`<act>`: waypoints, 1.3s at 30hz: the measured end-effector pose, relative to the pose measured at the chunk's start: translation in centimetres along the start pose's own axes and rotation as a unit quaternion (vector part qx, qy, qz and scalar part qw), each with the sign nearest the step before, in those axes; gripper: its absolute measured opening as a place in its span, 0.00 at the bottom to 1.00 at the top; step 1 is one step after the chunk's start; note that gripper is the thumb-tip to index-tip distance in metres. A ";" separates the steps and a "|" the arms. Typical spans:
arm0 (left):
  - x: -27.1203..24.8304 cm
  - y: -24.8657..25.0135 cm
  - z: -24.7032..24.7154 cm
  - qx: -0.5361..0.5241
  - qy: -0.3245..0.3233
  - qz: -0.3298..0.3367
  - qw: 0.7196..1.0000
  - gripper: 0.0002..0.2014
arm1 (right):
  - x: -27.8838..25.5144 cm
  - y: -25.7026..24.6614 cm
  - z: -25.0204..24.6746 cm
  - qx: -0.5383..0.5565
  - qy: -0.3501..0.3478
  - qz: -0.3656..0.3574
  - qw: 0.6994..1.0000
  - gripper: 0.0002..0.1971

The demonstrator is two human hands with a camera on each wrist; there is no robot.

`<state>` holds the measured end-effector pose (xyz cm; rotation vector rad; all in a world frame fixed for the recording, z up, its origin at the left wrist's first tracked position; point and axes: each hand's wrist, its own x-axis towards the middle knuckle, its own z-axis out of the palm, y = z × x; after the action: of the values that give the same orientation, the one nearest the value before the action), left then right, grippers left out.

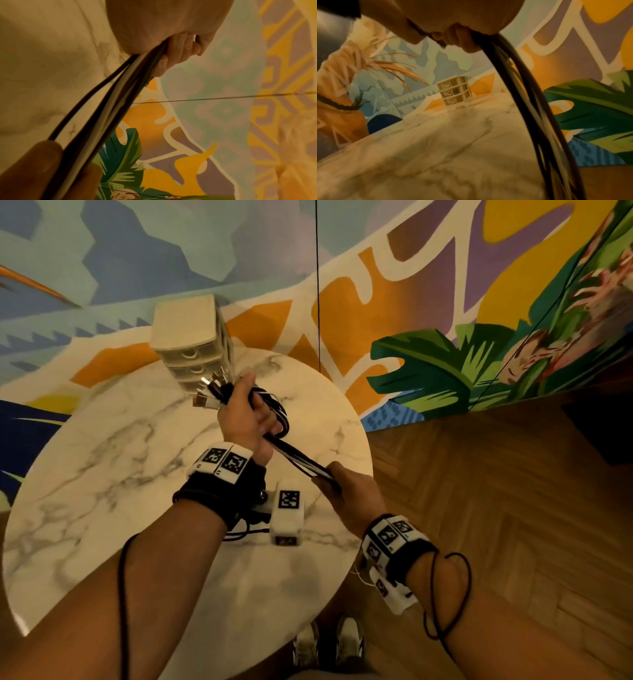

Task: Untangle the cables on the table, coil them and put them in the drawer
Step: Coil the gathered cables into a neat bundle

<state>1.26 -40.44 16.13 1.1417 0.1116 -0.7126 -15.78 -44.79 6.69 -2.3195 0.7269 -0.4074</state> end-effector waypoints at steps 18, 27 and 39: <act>-5.8 3.1 1.8 0.293 -0.495 -0.075 0.814 0.22 | 1.3 1.3 -8.1 0.455 -0.318 0.269 0.787 0.25; -10.2 1.7 2.3 0.772 -0.557 0.301 0.062 0.19 | 4.2 -0.8 -9.7 0.316 -0.360 0.288 0.829 0.29; -7.7 0.6 -0.1 0.790 -0.495 0.355 0.069 0.17 | 3.8 -0.3 -9.5 0.398 -0.235 0.342 0.818 0.29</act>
<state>-4.37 -36.69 19.85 1.8696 -3.0557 -0.1782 -17.02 -51.64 14.24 -1.1729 0.8564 0.1847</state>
